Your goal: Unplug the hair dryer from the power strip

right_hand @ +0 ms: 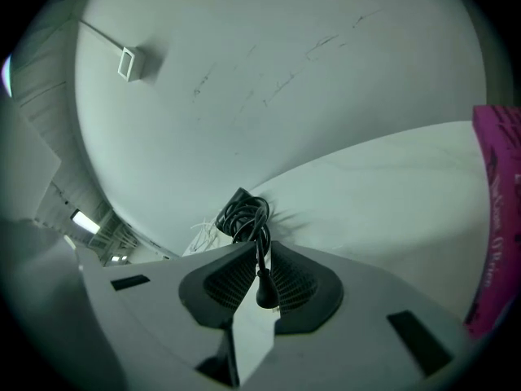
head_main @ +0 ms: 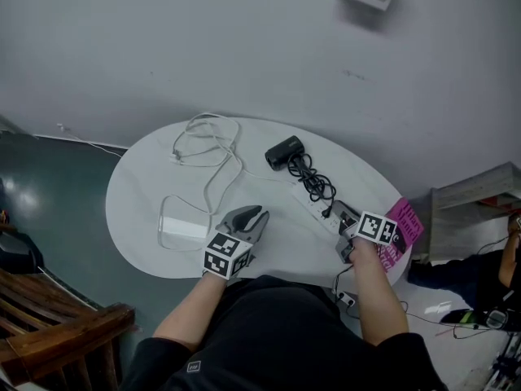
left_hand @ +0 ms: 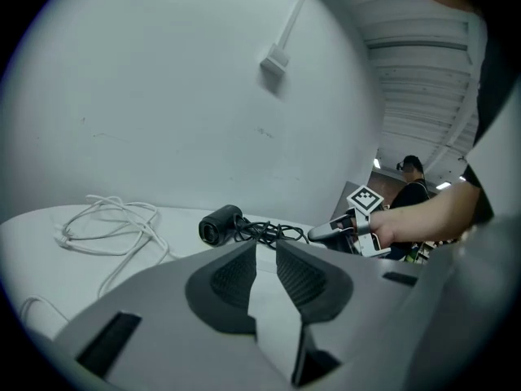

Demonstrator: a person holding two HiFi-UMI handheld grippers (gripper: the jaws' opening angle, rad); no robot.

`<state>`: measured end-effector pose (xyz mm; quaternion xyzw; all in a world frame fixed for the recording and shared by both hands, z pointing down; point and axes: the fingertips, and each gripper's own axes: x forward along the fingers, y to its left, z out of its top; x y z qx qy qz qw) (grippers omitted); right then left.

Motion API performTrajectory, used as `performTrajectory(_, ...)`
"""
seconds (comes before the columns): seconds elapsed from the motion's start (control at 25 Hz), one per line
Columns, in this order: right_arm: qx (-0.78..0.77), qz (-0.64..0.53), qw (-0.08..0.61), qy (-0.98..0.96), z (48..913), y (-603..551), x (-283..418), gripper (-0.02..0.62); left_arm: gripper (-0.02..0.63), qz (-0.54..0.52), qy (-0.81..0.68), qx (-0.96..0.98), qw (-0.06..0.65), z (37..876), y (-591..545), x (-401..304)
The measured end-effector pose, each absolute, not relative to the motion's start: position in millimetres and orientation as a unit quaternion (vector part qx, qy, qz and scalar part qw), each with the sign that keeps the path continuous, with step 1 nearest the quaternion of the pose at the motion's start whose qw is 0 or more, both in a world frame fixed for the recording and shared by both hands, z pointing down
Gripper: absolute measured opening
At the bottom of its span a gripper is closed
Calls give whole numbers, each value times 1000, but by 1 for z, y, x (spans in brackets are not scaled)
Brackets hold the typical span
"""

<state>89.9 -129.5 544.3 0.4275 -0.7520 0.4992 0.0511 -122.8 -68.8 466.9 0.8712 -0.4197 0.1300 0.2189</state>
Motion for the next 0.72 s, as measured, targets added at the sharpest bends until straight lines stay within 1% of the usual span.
performTrajectory(0.16,465,472,49,-747,533,-124,112,43,75,105,-438,870,202,443,-70,-145)
performTrajectory(0.32,488,425,53,-760,507,-119,114,43,64,90,-451,871,174,418,-77,-167)
performTrajectory(0.48,506,374,57,-775,479,-111,104,43,58,80,-450,876,155,395,-80,-180)
performTrajectory(0.72,494,289,69,-817,428,-98,67,43,44,79,-448,881,131,368,-80,-192)
